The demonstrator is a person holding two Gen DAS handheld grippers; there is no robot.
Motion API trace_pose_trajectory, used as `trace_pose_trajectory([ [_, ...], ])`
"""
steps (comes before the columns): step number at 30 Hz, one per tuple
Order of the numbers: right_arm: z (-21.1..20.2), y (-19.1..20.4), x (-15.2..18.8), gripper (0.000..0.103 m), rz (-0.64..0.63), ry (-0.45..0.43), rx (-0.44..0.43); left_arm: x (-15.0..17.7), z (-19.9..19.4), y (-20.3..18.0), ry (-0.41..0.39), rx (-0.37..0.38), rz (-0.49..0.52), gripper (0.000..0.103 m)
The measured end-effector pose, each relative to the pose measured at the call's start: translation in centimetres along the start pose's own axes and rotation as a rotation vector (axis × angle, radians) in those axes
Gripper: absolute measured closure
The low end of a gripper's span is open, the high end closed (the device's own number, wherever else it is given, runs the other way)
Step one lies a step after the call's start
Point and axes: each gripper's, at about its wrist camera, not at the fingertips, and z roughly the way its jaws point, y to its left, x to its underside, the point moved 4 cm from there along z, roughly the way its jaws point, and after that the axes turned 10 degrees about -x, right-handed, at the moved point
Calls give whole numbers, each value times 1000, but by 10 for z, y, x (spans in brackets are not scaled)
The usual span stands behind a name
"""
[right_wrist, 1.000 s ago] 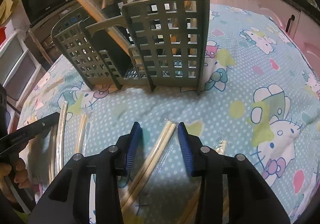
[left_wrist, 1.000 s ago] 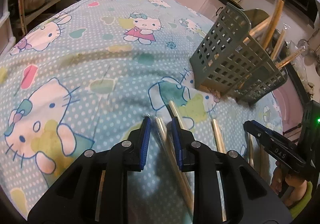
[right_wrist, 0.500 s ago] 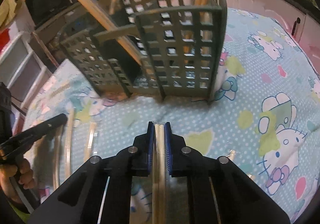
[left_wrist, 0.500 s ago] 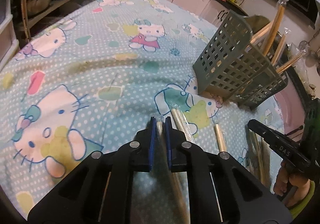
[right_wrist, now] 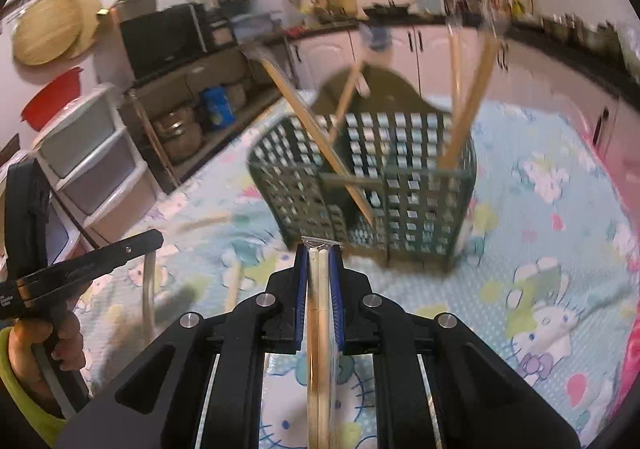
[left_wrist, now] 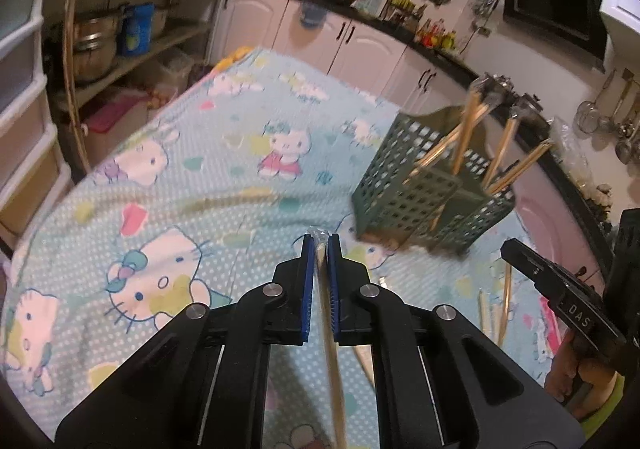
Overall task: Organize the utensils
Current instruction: 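Close the left gripper on a wrapped chopstick while the right gripper grasps another, then lift both held chopsticks and carry them over the green caddy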
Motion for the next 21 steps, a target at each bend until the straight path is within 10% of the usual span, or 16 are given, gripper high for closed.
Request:
trace_pose_trajectory([
  [21,-70,33,-34,92,-84,-178,7,-40,-65,-39,-161,51,64,102],
])
